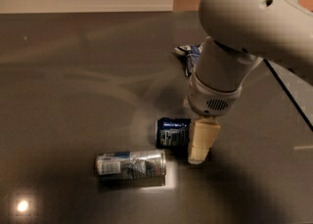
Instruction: Move pepsi can near redbull can
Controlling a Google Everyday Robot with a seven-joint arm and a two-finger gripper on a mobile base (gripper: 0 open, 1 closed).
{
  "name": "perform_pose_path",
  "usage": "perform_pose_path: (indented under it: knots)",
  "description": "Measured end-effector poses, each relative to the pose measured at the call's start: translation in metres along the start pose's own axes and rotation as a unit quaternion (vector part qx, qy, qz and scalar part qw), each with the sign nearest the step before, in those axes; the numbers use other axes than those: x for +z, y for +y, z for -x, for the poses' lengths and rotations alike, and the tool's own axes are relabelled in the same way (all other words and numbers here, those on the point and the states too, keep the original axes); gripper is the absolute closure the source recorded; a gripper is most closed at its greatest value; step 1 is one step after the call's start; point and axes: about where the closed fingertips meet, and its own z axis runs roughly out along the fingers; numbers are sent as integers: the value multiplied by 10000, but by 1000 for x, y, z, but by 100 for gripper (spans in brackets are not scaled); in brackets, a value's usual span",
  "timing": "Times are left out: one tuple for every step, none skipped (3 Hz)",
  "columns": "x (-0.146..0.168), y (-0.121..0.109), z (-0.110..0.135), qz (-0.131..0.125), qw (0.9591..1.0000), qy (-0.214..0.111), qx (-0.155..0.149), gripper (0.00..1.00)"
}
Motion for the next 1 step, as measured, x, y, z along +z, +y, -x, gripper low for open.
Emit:
perform_pose_path:
  knots:
    - [0, 0, 0, -1, 10000, 0, 0, 0]
